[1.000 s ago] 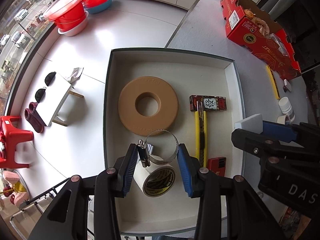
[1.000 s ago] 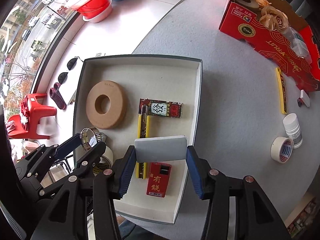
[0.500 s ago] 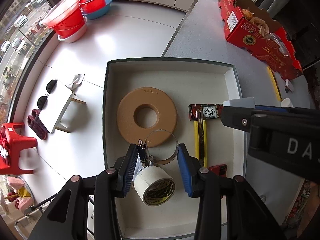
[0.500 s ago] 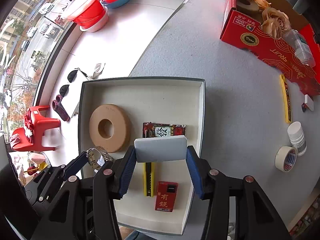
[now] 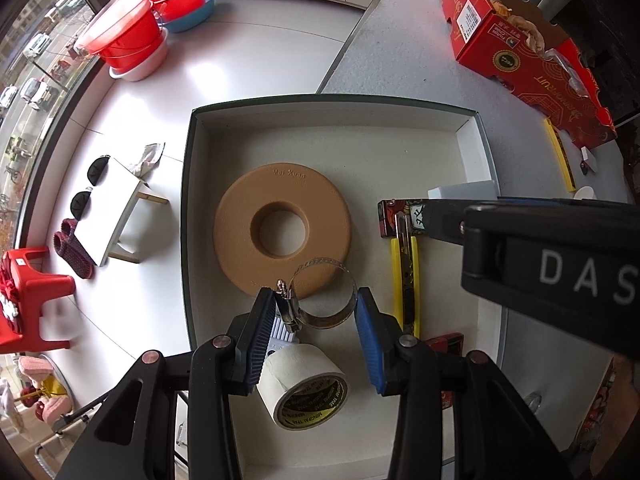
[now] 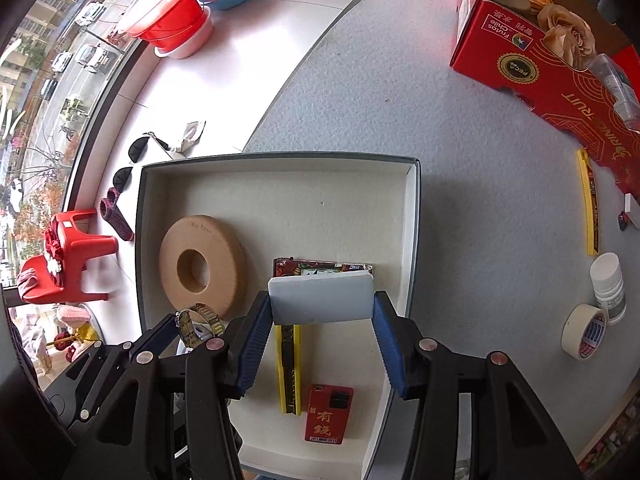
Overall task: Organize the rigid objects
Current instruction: 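Carry the hose clamp with the left tool while the right tool carries the white block to the tray, then open the left tool releasing the clamp while the right tool releases the block onto the knife, then move the left tool to the second hose clamp while the right tool approaches the white pill bottle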
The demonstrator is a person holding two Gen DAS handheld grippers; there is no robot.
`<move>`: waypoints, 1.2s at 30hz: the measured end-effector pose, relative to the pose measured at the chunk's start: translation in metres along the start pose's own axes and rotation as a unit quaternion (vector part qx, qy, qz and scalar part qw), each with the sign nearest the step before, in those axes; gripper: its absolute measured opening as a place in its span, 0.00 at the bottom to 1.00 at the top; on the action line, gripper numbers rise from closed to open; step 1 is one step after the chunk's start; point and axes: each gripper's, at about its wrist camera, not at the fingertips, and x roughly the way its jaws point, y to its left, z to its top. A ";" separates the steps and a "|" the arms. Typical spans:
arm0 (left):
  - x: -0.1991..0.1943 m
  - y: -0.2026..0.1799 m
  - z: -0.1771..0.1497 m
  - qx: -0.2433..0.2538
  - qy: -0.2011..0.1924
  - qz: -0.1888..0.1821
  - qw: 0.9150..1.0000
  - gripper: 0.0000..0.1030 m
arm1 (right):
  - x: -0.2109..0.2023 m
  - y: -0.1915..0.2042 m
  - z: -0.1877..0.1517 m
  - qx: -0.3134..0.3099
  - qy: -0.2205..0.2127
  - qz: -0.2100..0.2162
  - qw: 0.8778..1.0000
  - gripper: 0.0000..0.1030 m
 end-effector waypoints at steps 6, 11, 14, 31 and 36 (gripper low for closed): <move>-0.006 0.002 -0.004 0.001 -0.020 0.010 1.000 0.82 | -0.008 0.002 -0.007 -0.018 -0.023 -0.012 0.999 0.85; -0.006 0.000 -0.006 0.005 -0.009 0.016 1.000 0.86 | -0.019 -0.007 -0.013 -0.014 -0.028 -0.012 0.999 0.85; -0.011 -0.001 -0.009 0.009 -0.009 0.015 1.000 0.87 | -0.026 -0.019 -0.022 0.003 -0.027 -0.010 1.000 0.85; -0.028 -0.057 -0.037 0.084 0.008 -0.004 0.996 0.87 | -0.034 -0.144 -0.132 0.174 0.002 -0.001 0.985 0.85; -0.026 -0.096 -0.053 0.141 0.021 -0.011 0.990 0.87 | -0.030 -0.190 -0.186 0.236 0.018 -0.007 0.972 0.85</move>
